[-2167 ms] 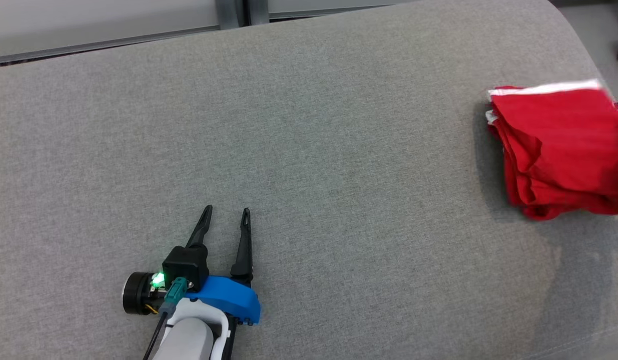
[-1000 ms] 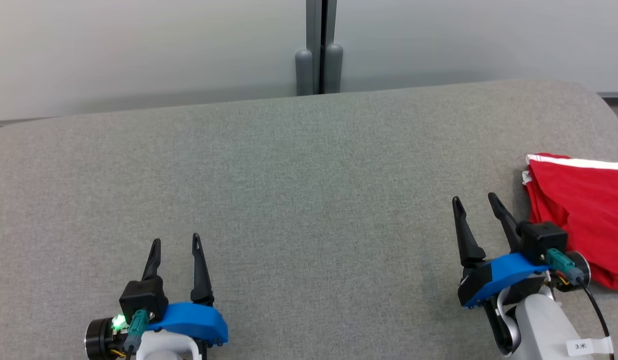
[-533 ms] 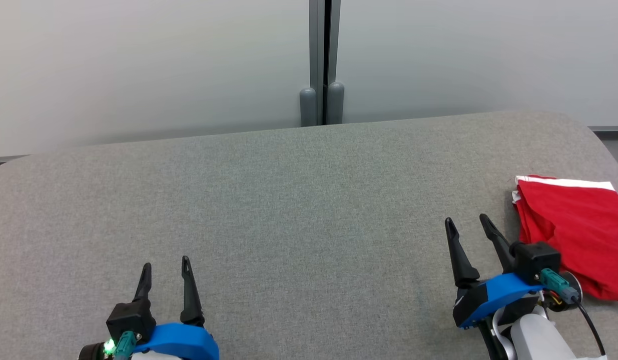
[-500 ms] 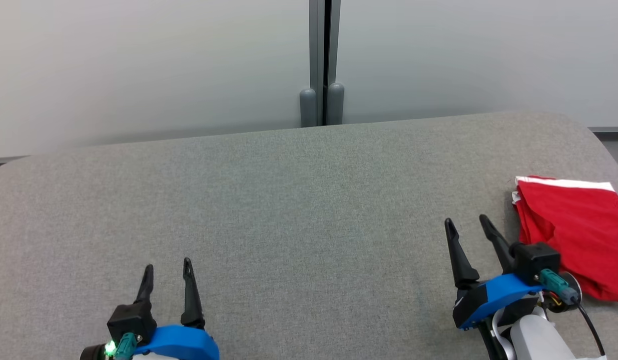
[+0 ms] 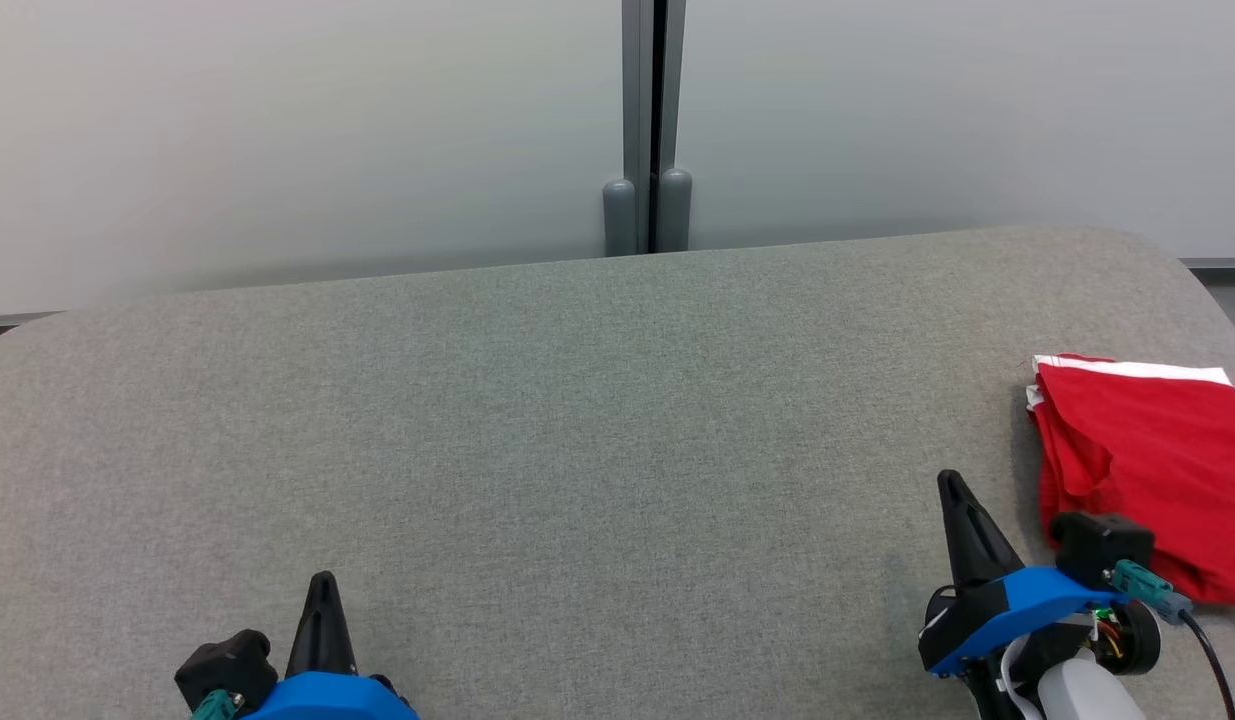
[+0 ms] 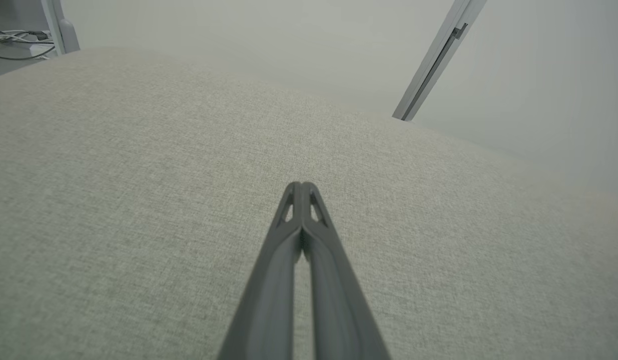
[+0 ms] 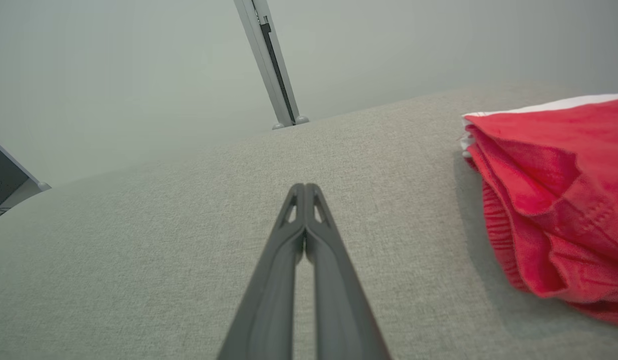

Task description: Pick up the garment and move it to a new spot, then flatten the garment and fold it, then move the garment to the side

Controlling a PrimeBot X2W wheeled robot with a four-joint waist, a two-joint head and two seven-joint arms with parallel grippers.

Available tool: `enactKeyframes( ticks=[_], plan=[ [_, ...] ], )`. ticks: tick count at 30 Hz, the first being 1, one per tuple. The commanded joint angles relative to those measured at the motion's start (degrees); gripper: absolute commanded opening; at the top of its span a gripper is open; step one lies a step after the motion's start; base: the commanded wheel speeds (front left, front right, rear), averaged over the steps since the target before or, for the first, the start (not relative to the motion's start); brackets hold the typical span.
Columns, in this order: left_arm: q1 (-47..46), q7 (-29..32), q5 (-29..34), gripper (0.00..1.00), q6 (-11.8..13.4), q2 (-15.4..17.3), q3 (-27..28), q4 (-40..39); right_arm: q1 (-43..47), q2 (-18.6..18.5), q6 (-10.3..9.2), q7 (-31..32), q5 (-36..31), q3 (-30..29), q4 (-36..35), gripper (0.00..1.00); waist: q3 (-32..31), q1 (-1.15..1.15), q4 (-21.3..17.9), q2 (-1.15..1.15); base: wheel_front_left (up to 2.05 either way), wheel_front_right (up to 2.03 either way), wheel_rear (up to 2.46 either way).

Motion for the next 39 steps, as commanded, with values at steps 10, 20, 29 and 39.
enactKeyframes(
  ticks=[10, 20, 29, 39],
  plan=[
    [-2.0, 2.9, -11.5, 0.0, -2.1, 0.0, 2.3, -2.7, 1.1, -0.3, 0.0, 2.8, 12.8, -1.1, -4.2, 0.0, -0.1, 0.0, 0.3, 0.0, 0.0, 0.0, 0.0],
    [-2.6, 5.0, -19.2, 0.0, -3.4, 0.0, 3.6, -3.7, 1.9, -0.3, 0.0, 4.9, 21.1, -1.8, -6.0, 0.0, -0.2, 0.0, 0.6, 0.0, 0.0, 0.0, 0.0],
    [-2.9, 6.8, -26.1, 0.0, -4.7, 0.0, 4.8, -4.6, 2.8, -0.3, 0.0, 6.7, 28.6, -2.6, -7.6, 0.0, -0.3, 0.0, 0.9, 0.0, 0.0, 0.0, 0.0],
    [-3.5, 8.7, -33.0, 0.0, -5.9, 0.0, 6.1, -5.5, 3.5, -0.4, 0.0, 8.6, 36.2, -3.3, -9.3, 0.0, -0.4, 0.0, 1.2, 0.0, 0.0, 0.0, 0.0]
  ],
)
